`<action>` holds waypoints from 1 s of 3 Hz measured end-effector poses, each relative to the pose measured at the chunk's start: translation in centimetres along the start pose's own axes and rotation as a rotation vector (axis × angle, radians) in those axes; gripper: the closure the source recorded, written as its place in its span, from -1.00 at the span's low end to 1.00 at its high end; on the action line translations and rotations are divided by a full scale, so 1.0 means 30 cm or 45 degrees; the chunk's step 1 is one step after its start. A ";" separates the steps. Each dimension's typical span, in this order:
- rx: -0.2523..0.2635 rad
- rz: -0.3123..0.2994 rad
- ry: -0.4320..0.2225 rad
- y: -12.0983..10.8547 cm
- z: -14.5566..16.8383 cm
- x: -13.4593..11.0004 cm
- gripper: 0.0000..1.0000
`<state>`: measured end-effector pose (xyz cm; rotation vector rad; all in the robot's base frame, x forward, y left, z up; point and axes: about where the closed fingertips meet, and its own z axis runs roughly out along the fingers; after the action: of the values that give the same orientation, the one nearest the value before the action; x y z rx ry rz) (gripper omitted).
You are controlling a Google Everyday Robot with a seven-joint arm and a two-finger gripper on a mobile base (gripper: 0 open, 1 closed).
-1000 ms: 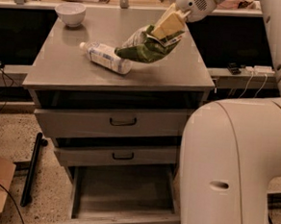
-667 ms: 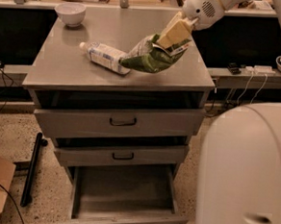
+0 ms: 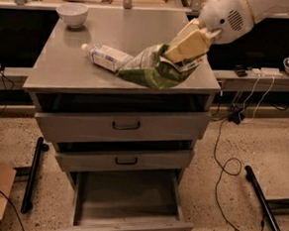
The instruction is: Place green jalapeno chip bag into bottom drawer
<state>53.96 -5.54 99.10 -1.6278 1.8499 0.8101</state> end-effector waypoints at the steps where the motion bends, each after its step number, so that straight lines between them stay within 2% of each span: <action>1: -0.020 0.022 -0.034 0.115 0.072 0.059 1.00; 2: -0.060 0.142 -0.047 0.139 0.221 0.252 1.00; 3: -0.122 0.314 -0.103 0.116 0.424 0.524 1.00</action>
Offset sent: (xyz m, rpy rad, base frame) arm -0.0902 -0.0081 -0.2549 0.0179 0.3865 -0.0945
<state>48.66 -6.31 79.31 -1.4165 2.0061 1.0680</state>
